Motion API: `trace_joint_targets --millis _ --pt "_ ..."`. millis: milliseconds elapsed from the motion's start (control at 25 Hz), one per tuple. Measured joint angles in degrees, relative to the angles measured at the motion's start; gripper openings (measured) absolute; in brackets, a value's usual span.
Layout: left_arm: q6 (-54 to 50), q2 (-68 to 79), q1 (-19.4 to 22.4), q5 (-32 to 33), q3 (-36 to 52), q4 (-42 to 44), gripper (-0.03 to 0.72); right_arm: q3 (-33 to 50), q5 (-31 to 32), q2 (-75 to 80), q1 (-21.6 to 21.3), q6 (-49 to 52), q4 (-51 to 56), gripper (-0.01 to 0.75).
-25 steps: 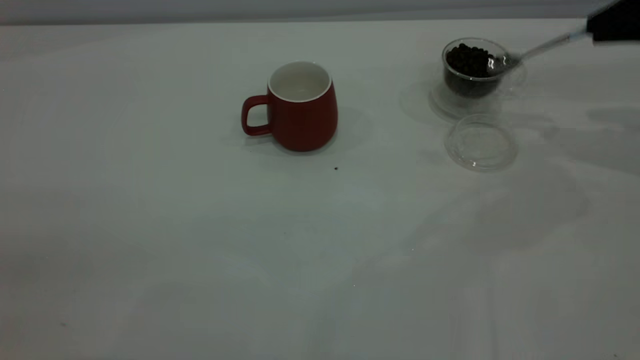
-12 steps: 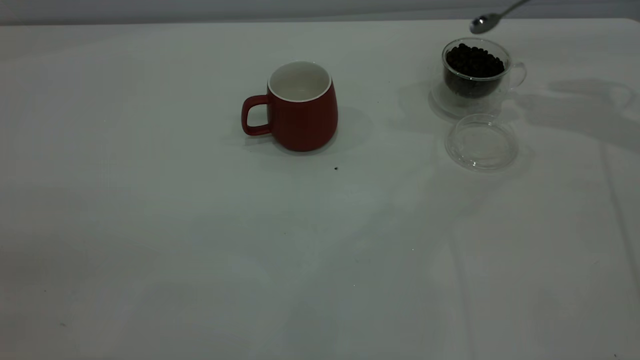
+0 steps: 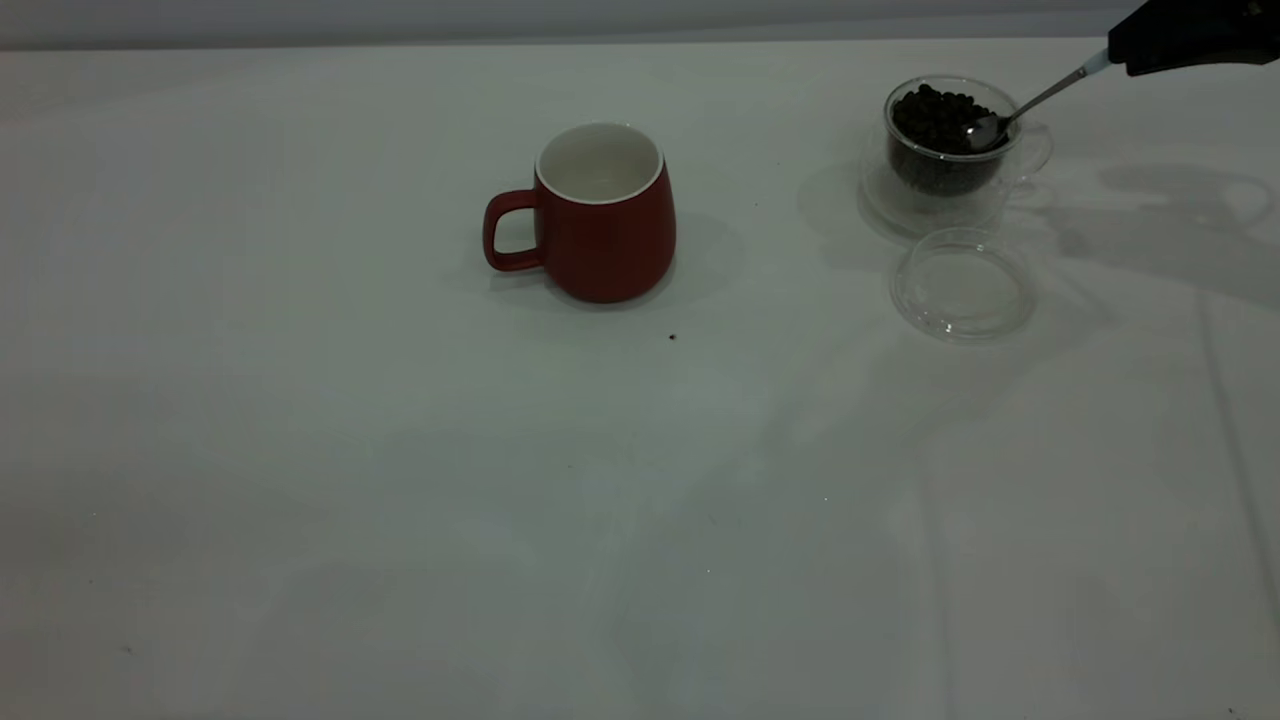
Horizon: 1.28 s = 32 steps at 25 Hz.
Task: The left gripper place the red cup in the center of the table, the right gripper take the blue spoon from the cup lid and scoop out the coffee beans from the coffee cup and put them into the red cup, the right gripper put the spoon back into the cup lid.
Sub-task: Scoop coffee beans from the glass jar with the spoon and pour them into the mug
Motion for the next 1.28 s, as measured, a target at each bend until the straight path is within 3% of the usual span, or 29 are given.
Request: trace_joint_targets --millis 1280 --pt "0.0 0.0 0.0 0.05 0.0 0.0 0.587 -0.12 7.65 5.57 -2.66 0.58 4.25 0.109"
